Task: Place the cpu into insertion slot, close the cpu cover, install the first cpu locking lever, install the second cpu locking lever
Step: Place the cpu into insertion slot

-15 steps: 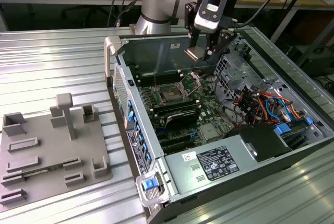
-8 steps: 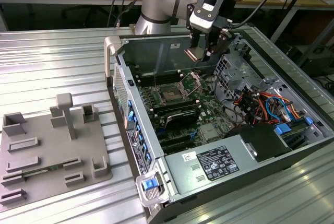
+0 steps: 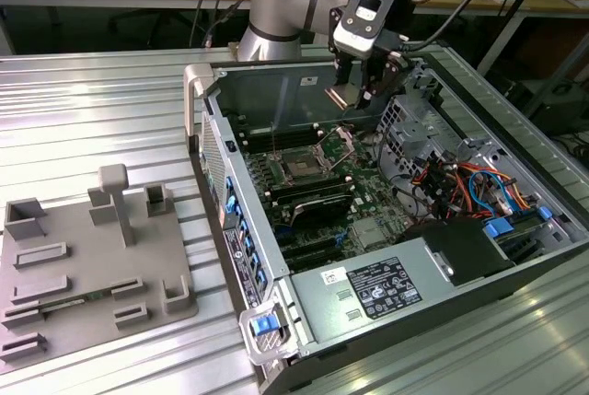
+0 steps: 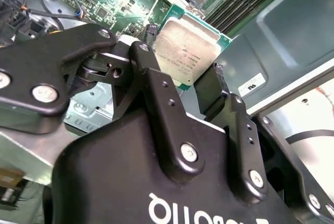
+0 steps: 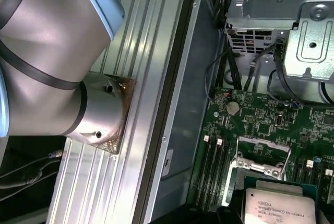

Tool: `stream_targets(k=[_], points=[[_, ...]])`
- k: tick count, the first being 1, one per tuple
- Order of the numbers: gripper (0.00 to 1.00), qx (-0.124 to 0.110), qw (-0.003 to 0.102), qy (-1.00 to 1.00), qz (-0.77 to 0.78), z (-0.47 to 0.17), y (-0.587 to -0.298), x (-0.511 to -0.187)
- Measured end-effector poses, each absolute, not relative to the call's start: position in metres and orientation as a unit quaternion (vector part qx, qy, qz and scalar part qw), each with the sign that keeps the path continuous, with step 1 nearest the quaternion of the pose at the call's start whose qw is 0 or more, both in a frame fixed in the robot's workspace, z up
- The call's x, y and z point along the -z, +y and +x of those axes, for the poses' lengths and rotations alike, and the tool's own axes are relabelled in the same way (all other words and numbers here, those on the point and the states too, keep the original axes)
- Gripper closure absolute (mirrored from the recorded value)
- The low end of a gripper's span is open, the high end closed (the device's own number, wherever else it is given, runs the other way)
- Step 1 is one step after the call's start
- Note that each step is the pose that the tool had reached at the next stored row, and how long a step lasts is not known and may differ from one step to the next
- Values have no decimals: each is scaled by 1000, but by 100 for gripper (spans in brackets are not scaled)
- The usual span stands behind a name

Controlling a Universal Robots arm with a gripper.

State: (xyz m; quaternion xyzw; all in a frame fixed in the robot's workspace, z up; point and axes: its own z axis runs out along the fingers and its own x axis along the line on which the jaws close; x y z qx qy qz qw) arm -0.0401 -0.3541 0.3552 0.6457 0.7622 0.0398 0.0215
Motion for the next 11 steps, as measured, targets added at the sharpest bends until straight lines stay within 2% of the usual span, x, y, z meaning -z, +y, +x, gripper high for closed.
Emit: stream_targets(k=[11], points=[[45,-36,22,733,679,-48,-351,-336]])
